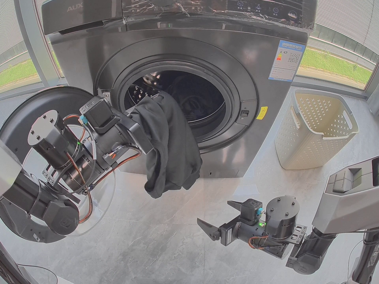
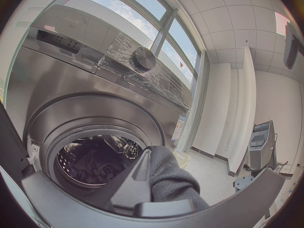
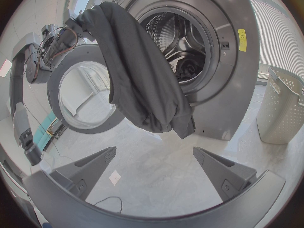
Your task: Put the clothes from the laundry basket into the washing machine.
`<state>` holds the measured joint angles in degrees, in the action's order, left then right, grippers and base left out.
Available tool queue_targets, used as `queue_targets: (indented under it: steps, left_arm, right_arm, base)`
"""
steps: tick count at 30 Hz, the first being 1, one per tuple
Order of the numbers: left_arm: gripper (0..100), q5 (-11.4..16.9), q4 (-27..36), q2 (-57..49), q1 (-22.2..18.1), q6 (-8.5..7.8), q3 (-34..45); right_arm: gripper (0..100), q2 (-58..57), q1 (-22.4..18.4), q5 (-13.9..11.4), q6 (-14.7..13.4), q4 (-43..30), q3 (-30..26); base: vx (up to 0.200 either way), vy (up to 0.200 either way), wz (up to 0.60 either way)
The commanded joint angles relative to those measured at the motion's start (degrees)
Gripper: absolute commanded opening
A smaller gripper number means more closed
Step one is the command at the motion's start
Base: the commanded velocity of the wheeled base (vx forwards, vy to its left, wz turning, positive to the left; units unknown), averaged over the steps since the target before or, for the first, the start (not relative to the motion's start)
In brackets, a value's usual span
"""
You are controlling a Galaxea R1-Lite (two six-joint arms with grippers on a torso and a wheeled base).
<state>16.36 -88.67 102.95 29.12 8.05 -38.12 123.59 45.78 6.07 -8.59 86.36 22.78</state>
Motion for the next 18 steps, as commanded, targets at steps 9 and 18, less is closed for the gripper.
queue_targets:
  steps: [9, 18]
  left_arm:
    - [0, 0.08, -0.01, -1.70, 1.29, 0.04, 0.50]
    - [0, 0.08, -0.01, -1.79, 1.90, 0.04, 0.59]
  right_arm:
    - [100, 3.85, -1.22, -0.01, 0.33, -0.75, 19.14]
    - [100, 6.93, 0.72, -0.27, 0.95, -0.84, 24.50]
  base:
    - [0.000, 0.000, 0.00]
    - [0.000, 0.000, 0.00]
